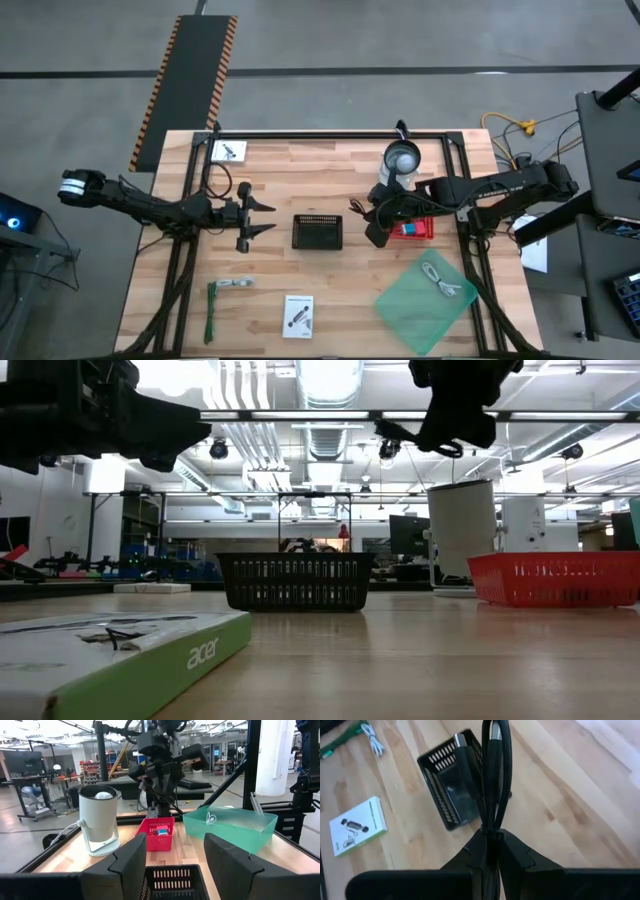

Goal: Pick and place items into bin
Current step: Put the black charger cable into the blue bin

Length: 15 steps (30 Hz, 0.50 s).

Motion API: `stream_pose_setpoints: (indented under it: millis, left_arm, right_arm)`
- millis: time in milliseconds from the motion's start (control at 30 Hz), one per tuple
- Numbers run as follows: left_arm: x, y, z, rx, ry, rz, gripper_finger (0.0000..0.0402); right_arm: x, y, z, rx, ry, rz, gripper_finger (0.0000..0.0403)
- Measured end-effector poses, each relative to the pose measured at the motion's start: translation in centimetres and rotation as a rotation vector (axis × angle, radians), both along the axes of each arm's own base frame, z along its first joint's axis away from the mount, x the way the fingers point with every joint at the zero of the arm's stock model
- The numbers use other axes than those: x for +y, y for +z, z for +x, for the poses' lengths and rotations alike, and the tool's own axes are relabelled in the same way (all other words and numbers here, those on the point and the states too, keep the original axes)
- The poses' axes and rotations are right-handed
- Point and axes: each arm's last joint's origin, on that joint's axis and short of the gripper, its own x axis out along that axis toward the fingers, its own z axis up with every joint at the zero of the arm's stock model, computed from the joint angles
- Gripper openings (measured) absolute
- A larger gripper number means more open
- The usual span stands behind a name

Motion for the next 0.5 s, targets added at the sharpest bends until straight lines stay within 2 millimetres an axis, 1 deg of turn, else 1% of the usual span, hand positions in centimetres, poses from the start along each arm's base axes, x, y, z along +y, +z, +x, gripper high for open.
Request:
stream_pose_setpoints:
  millis: [500]
  left_arm:
    - [0.0,0.0,0.0,0.000,0.000,-0.001,0.0183]
  right_arm:
    - [2.0,-0.3,-1.2,0.108,-0.048,0.083,0.0022]
